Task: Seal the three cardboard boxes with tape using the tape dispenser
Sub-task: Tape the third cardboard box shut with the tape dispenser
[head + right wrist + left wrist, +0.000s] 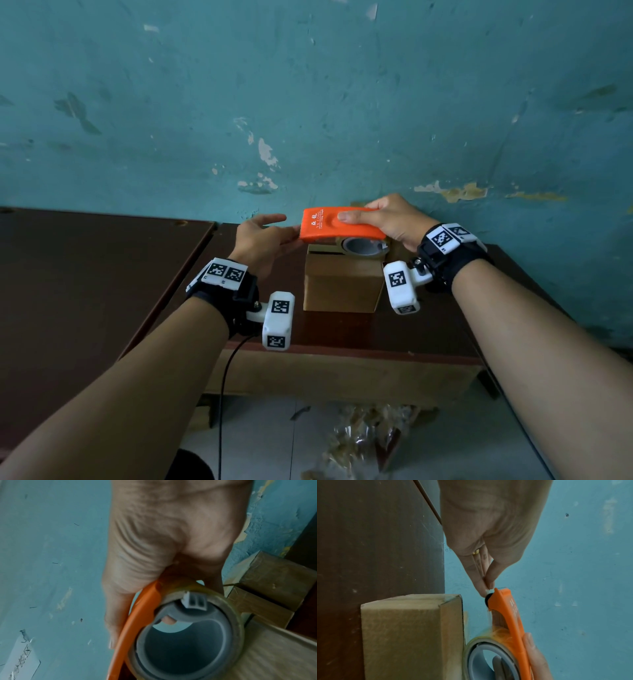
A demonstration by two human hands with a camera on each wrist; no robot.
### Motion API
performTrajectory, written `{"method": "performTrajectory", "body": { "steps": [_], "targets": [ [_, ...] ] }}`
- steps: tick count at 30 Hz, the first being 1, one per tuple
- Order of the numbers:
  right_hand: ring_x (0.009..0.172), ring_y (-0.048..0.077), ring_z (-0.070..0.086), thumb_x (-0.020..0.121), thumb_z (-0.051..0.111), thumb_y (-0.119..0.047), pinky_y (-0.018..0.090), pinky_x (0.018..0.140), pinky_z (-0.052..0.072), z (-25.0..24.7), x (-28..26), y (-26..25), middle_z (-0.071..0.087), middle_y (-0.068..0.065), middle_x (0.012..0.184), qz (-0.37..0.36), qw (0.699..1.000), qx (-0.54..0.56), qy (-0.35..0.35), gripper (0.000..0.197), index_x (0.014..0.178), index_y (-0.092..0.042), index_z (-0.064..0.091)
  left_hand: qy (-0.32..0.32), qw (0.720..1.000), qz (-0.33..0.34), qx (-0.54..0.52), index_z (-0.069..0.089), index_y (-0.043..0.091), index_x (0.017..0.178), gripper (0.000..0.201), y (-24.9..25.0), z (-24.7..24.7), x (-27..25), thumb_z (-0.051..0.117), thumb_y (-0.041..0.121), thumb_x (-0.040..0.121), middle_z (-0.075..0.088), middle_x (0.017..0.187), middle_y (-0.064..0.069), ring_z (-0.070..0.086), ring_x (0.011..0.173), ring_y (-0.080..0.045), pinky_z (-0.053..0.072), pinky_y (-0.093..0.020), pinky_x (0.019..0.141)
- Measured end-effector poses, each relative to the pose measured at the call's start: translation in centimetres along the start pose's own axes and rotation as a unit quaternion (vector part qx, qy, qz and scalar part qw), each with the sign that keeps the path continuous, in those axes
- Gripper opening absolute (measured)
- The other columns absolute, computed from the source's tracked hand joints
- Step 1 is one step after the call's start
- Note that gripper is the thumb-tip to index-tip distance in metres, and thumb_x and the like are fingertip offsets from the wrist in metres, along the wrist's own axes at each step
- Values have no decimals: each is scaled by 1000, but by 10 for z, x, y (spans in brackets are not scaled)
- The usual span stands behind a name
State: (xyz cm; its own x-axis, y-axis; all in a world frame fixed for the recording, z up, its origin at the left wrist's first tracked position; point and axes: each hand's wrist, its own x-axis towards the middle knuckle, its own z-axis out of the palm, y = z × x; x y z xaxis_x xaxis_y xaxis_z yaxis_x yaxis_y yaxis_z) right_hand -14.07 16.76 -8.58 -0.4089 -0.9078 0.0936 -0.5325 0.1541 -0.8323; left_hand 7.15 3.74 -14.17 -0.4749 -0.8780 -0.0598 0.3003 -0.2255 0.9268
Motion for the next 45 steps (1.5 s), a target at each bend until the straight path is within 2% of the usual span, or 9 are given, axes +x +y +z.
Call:
{"method": "performTrajectory", "body": {
  "steps": [6, 12, 21, 27, 31, 34, 38, 42, 45],
  "targets": [
    [53, 20, 65, 69, 89, -59, 27, 49, 50, -2, 5, -2, 78, 20, 80, 5, 1000, -28, -1, 67, 97, 1, 81, 18, 1000, -1, -5, 56, 0, 129, 46, -3, 2, -1, 75, -13, 89, 77, 97, -25, 81, 75, -26, 63, -27, 65],
    [62, 26, 67, 74, 88, -55, 30, 53, 51, -5, 5, 0, 78, 22, 86, 14, 999, -50, 4, 58, 94, -1, 81, 22, 1000, -11, 2, 59, -2, 125, 40, -3, 4, -3, 76, -11, 90, 74, 110, -31, 81, 80, -30, 65, -29, 67],
    [60, 26, 64, 78, 86, -53, 28, 51, 49, -15, 5, 5, 76, 26, 83, 20, 998, -61, 0, 59, 93, 4, 79, 30, 999, -27, -15, 60, -4, 118, 33, 0, 7, -3, 73, -16, 90, 77, 99, -28, 81, 79, -30, 64, -28, 65],
    [55, 24, 62, 54, 85, -72, 29, 53, 47, -21, 7, 7, 72, 21, 70, 24, 997, -70, 9, 90, 92, 9, 76, 36, 999, -35, -3, 61, -2, 113, 30, -1, 13, 2, 75, -15, 89, 79, 93, -26, 81, 84, -31, 67, -32, 73],
    [47, 20, 60, 70, 87, -64, 26, 49, 45, -26, 7, 7, 68, 11, 61, 33, 995, -91, 9, 66, 82, 0, 76, 28, 999, -34, 0, 60, -2, 109, 28, -3, 10, 1, 74, -16, 89, 76, 103, -31, 81, 89, -35, 67, -35, 78],
    [51, 21, 63, 62, 85, -74, 29, 54, 48, -27, 7, 7, 72, 18, 68, 33, 994, -102, -9, 81, 86, 3, 76, 34, 999, -31, 6, 61, -2, 109, 28, -4, 8, 2, 75, -15, 89, 75, 105, -29, 81, 88, -33, 67, -33, 75],
    [57, 25, 64, 54, 84, -79, 30, 54, 48, -28, 8, 8, 75, 21, 73, 29, 995, -98, -11, 91, 91, 4, 77, 37, 999, -29, 13, 63, -2, 111, 28, -1, 8, 4, 76, -14, 89, 76, 103, -28, 81, 89, -32, 67, -36, 83],
    [57, 20, 65, 66, 84, -74, 29, 57, 48, -27, 7, 7, 75, 13, 72, 19, 994, -111, -6, 83, 94, 4, 78, 33, 999, -33, 10, 62, -2, 108, 27, -3, 6, 4, 75, -15, 88, 76, 107, -31, 81, 92, -34, 65, -38, 88],
    [56, 18, 64, 75, 81, -71, 25, 55, 48, -30, 4, 5, 72, 9, 69, 18, 990, -137, -14, 74, 91, 1, 77, 42, 999, -31, 7, 63, -2, 104, 24, -6, 4, 2, 75, -15, 88, 75, 108, -31, 81, 89, -33, 67, -36, 82]
  ]
}}
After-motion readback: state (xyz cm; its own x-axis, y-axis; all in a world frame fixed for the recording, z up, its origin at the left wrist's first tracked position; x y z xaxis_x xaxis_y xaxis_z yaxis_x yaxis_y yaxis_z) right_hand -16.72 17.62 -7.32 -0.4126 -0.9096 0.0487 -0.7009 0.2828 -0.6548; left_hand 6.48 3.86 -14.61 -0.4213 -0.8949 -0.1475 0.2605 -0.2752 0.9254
